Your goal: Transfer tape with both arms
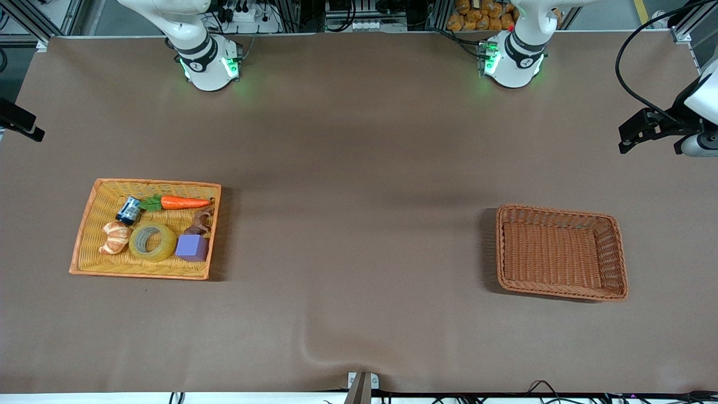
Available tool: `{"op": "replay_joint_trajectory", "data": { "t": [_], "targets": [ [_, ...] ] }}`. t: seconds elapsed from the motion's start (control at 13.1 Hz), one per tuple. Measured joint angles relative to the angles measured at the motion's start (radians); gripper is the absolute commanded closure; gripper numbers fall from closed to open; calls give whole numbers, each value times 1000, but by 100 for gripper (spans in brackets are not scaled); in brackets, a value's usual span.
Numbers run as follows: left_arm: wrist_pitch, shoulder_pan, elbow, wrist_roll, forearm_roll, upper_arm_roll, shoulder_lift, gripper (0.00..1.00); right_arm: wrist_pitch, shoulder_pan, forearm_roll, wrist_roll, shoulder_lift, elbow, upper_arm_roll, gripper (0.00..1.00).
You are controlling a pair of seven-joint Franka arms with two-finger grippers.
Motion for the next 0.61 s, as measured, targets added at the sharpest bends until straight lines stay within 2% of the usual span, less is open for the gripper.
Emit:
{"op": "replay_joint_trajectory", "data": {
  "t": [0.61],
  "targets": [
    [-4, 0, 0, 0, 0, -3, 0, 0, 1, 0, 0, 0, 7, 0, 0, 0]
  ]
}}
